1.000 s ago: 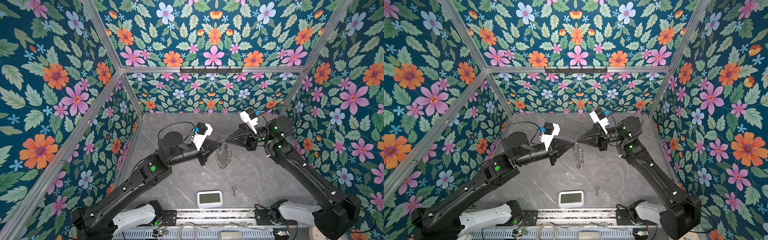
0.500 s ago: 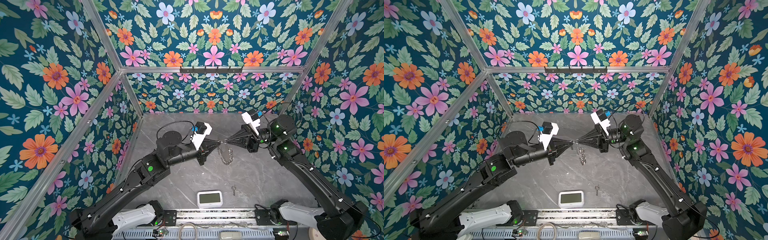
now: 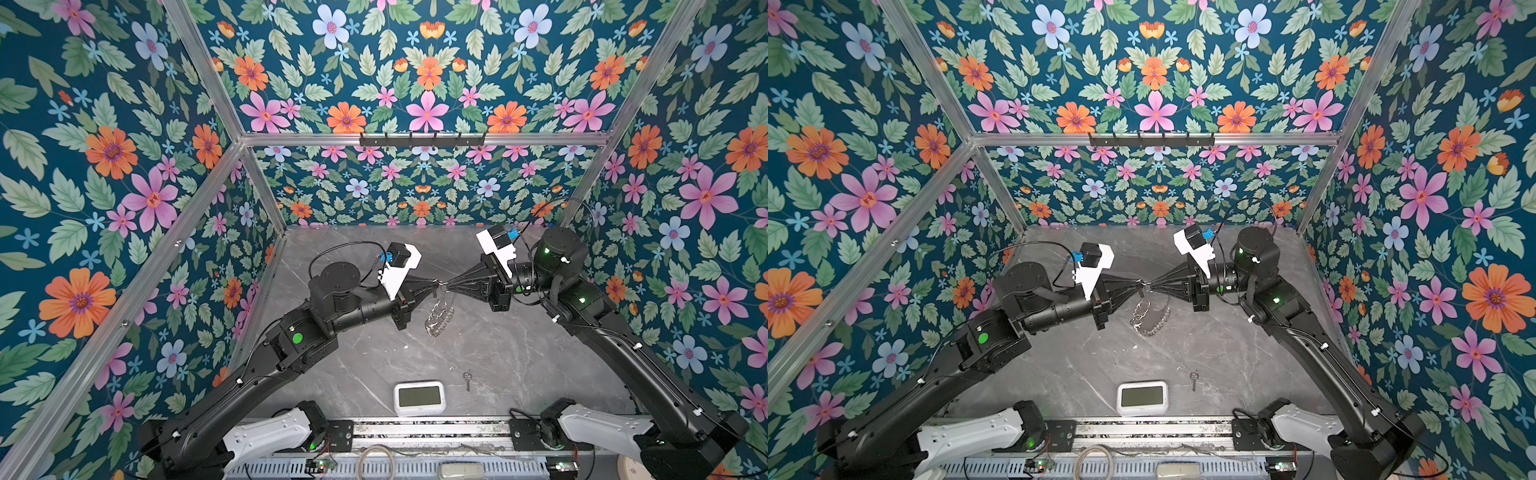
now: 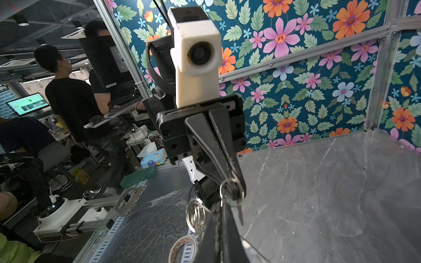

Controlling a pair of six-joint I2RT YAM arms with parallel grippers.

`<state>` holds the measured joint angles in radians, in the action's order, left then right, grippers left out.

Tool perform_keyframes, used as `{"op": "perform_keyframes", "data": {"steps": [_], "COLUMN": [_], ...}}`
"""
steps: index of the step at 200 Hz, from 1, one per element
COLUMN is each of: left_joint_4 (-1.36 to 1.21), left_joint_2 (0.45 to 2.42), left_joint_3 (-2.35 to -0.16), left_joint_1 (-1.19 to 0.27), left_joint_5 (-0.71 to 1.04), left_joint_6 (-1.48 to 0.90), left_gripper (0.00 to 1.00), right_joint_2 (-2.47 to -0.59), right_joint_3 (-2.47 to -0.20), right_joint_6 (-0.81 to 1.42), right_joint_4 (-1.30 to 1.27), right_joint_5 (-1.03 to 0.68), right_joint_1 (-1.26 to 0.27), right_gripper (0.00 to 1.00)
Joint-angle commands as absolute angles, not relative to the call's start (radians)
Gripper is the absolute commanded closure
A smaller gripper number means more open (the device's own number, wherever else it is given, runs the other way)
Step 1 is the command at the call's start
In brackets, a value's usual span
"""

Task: Remove the keys from the keyring

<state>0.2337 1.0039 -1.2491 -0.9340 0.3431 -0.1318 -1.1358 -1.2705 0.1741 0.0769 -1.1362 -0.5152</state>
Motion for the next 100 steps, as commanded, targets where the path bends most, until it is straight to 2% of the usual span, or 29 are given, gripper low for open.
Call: {"op": "perform_keyframes", "data": {"steps": [1,33,100], "left_joint_4": [0.208,0.210,0.220], "left_joint_2": [1.005,1.004,1.000], "left_joint_3": [-1.257,-1.261,-1.261], "left_joint_1": [-0.934,-0.934,-0.934], "left_joint_5": [0.357,0.350,0.323], "left_joint_6": [-0.139,-0.144,-0.142], "left_gripper": [1.00,1.00,1.00], "right_joint_2": [-1.127,-1.121,-1.114], "right_joint_3": [-1.279,-1.298,-1.298], "right_joint_6": [0.134,0.094,0.080], "right_joint_4": [0.094,0.151,0.168], "right_joint_5": [-1.094,-1.016,-0.970], "right_joint_1": [-0.523,-0.547,-0.557], "right_gripper": [1.00,1.00,1.00]}}
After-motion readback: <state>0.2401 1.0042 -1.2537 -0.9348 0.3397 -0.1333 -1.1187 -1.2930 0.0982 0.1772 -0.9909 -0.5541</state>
